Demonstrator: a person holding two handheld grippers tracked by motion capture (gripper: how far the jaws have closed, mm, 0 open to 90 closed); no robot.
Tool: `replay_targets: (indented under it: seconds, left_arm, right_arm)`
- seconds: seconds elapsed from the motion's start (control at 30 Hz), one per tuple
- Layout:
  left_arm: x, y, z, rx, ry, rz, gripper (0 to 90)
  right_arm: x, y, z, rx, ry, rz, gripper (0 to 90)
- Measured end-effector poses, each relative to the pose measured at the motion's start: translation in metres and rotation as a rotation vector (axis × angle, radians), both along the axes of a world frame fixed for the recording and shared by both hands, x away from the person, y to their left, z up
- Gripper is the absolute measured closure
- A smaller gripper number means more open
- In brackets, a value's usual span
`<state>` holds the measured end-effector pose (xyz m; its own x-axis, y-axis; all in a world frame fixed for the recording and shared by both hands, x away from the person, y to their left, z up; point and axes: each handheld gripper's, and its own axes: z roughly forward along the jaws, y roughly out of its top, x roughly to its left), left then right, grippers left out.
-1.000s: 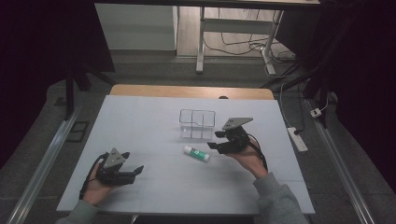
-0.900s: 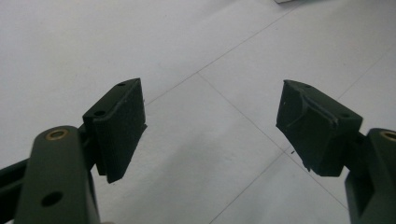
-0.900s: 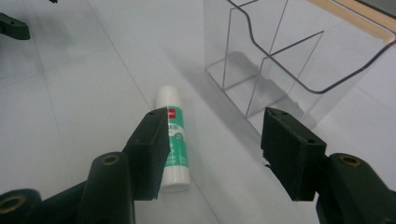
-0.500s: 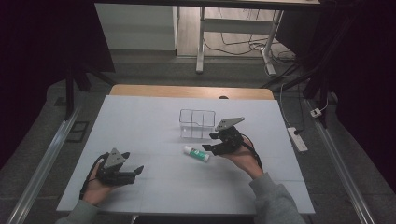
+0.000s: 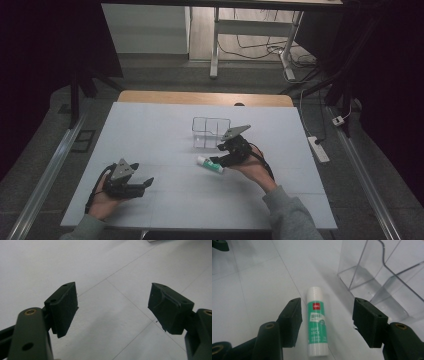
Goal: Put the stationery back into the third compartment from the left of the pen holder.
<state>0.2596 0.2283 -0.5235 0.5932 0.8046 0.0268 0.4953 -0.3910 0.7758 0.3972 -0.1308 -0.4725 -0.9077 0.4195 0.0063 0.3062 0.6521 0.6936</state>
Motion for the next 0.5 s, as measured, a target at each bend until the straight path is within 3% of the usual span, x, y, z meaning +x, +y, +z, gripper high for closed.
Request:
replay_targets:
  seconds: [0.5]
  left_arm:
    - [0.000,0.000,0.000,0.000,0.000,-0.002,23.6]
  right_arm:
    - [0.002,0.028,-0.009,-0.088,0.031,0.047,37.6]
